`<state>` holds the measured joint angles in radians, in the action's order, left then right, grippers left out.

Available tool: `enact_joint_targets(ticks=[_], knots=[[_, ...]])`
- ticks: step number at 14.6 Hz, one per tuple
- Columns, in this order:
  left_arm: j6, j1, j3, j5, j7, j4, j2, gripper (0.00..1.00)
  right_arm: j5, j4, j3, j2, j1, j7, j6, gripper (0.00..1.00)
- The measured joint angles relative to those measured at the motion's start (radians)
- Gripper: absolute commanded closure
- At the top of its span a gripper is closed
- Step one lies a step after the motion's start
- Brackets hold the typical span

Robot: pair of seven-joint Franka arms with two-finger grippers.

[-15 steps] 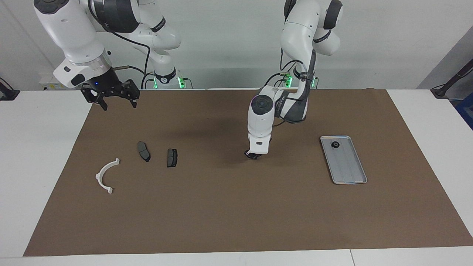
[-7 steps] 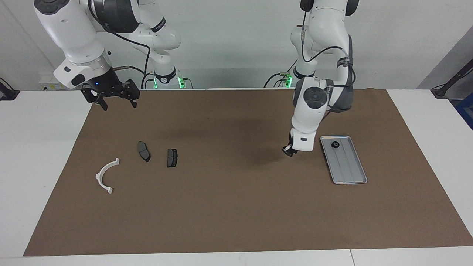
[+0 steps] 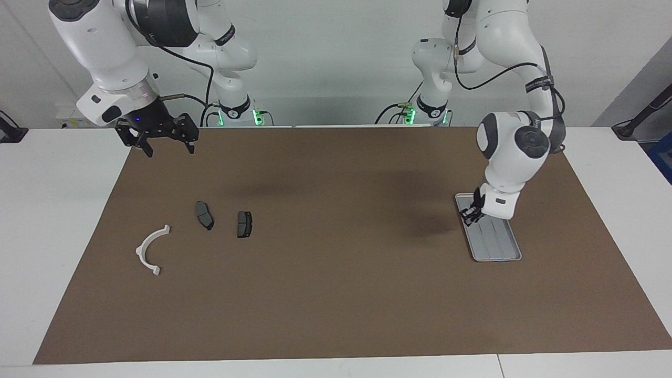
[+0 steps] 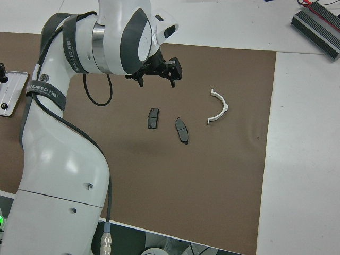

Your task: Pick bearing gear from pile to tray

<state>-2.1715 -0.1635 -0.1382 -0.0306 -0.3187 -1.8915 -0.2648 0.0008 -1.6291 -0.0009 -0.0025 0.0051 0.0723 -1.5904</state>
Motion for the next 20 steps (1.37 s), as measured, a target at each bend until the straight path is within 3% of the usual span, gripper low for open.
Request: enact_joint_targets(ticks=[16,17,19,20], knots=[[-0.164,0.041,0.010,0.000,0.103,-0.096,-0.067,1.00,0.000,-0.003,0.000,0.000,-0.010,0.000,0.000,0.00],[-0.164,0.041,0.010,0.000,0.103,-0.096,-0.067,0.87,0.000,-0.003,0.000,0.000,-0.010,0.000,0.000,0.00],[-0.164,0.041,0.010,0.000,0.103,-0.096,-0.067,0.20,0.000,-0.003,0.000,0.000,-0.011,0.000,0.000,0.00],[-0.164,0.041,0.010,0.000,0.104,-0.096,-0.067,0.13,0.000,-0.003,0.000,0.000,-0.012,0.000,0.000,0.00]])
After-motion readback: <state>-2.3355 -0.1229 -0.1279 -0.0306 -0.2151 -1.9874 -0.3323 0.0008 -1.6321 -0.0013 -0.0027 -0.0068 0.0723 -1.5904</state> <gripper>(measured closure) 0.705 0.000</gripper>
